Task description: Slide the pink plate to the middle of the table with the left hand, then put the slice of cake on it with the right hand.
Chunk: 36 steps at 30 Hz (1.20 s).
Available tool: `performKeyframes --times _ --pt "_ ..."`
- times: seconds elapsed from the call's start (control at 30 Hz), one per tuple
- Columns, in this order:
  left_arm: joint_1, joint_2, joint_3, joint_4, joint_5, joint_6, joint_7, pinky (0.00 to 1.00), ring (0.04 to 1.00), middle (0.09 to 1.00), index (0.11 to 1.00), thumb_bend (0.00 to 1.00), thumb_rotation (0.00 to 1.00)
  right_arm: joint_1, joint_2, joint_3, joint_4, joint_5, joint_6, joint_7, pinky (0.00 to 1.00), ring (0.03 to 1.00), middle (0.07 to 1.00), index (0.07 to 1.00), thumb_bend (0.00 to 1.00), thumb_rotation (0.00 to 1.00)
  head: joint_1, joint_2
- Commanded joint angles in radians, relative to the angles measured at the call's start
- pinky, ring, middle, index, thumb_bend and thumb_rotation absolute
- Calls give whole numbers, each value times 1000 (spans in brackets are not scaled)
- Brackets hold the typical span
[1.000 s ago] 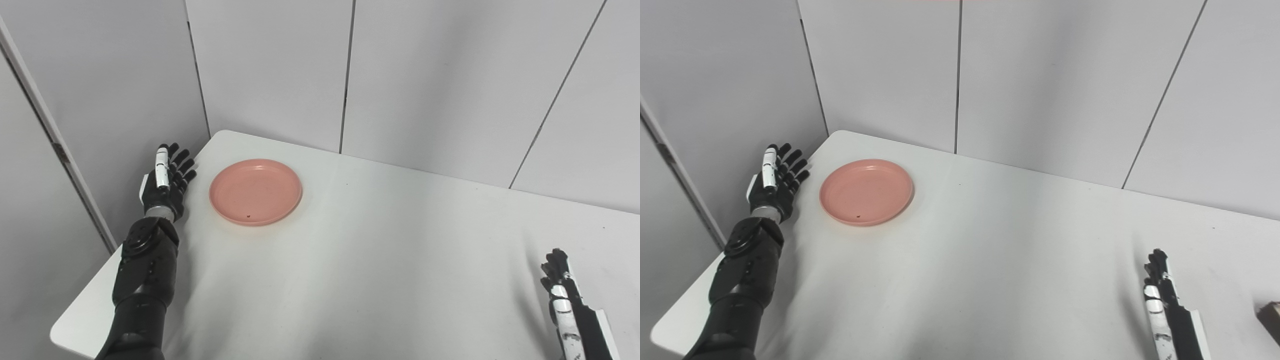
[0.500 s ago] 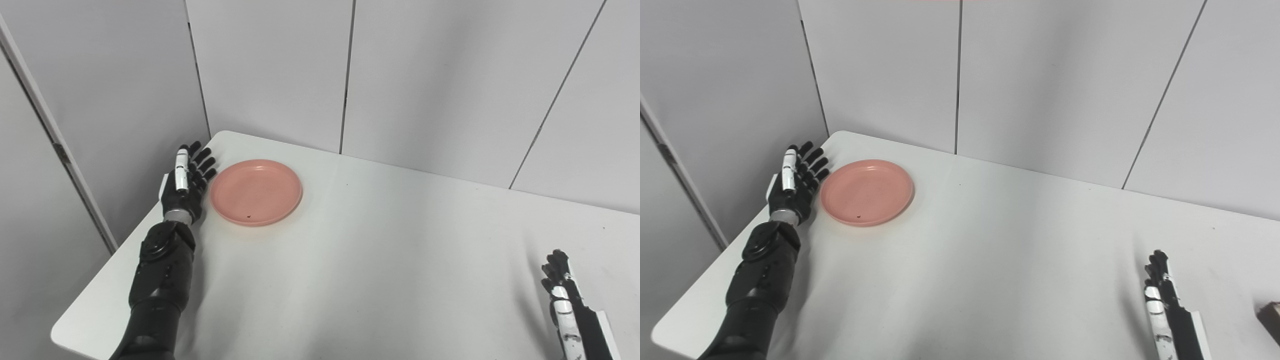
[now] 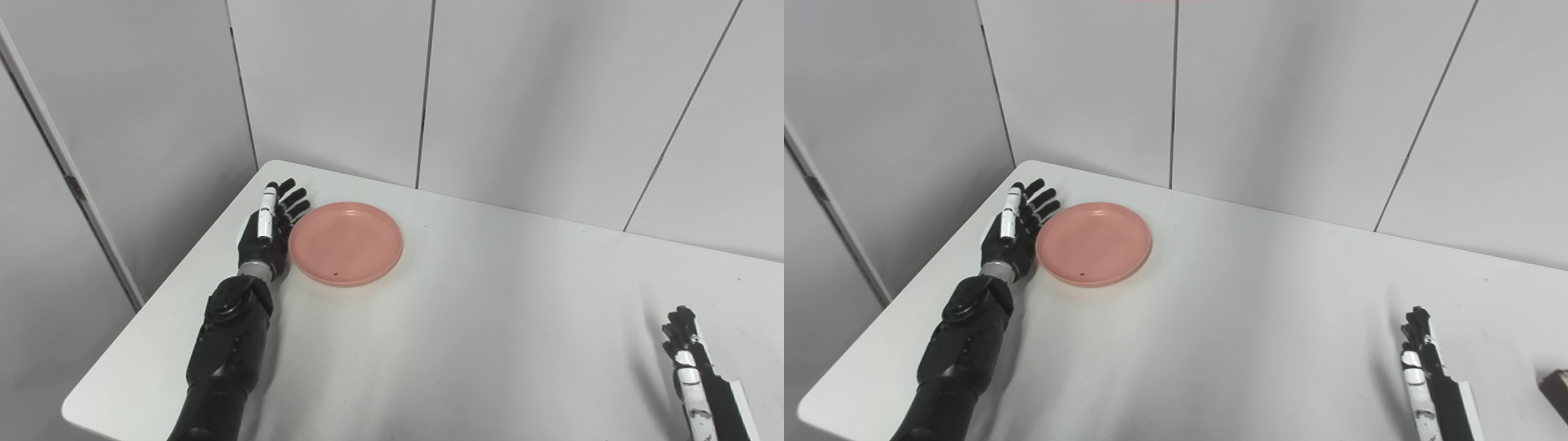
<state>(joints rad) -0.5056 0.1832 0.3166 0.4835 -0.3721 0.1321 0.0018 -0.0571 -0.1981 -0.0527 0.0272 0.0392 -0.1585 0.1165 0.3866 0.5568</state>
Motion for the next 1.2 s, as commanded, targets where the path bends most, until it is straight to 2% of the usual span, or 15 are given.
performKeyframes --times 0.0,0.13,0.4,0.6,0.87,1.17 --pt "13 -16 -19 0 10 37 -5 818 850 845 833 381 1000 50 8 1 36 -3 -12 -6 991 974 985 997 312 1000 -2 2" --pt "24 -24 -54 -33 28 54 -8 809 838 840 830 392 1000 47 14 0 38 -6 -11 -10 987 972 982 992 320 1000 -9 4" --pt "38 -58 -98 -124 23 143 -19 768 818 824 819 392 998 46 19 5 45 -15 -24 -13 980 970 982 992 304 1000 -43 16" --pt "32 -76 -153 -139 36 157 -61 794 829 840 830 400 1000 47 30 11 38 -39 -19 -27 964 958 971 984 304 1000 -73 24" --pt "22 -119 -187 -139 40 172 -64 808 819 833 818 387 1000 56 43 24 4 -56 10 -30 973 963 976 990 325 1000 -129 42" --pt "22 -161 -234 -133 44 195 -97 807 827 838 820 387 1000 66 76 41 -74 -96 87 -42 979 966 979 991 321 1000 -204 66"
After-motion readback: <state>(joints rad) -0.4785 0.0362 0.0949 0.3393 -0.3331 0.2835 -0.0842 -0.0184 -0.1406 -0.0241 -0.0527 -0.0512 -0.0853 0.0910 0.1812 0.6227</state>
